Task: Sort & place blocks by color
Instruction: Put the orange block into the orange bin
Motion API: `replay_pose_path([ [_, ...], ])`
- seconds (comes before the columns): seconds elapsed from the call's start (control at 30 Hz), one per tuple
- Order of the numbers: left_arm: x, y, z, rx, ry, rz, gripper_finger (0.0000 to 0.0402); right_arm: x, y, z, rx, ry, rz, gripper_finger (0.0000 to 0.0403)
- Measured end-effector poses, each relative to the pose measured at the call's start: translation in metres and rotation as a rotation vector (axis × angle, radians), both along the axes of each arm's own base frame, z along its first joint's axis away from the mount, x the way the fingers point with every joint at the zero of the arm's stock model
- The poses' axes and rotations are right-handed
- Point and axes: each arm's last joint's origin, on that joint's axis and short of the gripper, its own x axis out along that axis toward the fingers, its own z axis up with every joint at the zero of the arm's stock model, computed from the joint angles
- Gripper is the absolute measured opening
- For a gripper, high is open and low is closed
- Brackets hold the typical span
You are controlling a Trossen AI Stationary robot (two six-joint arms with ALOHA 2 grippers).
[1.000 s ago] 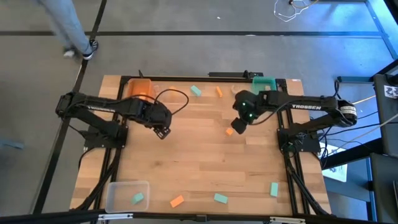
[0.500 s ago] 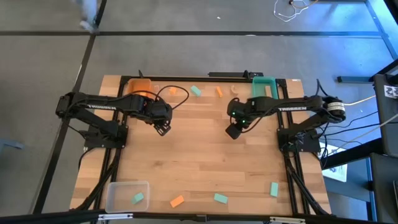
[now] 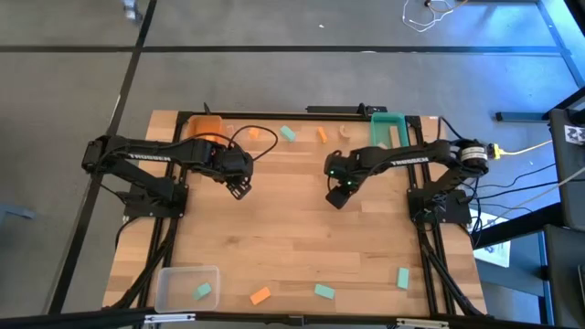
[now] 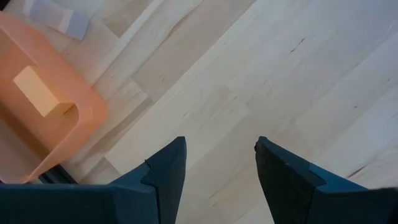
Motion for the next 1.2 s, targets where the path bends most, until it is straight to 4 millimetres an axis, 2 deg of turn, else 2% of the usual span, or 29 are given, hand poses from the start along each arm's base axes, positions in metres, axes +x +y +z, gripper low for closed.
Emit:
replay_pose_path([
  [0.27, 0.0, -0.001, 0.0, -0.025, -0.002, -0.007, 0.0182, 0.005, -0.002, -0.01, -0.04, 0.018, 0.008, 0.0159],
  [1.0, 0.0, -0.001, 0.0, -0.025, -0.003, -0.007, 0.0182, 0.014, -0.004, -0.014, -0.074, -0.052, 0.1, 0.0159],
  [1.2, 0.0, -0.001, 0.0, -0.025, -0.003, -0.007, 0.0182, 0.014, -0.007, -0.007, -0.079, -0.042, 0.117, 0.0159],
])
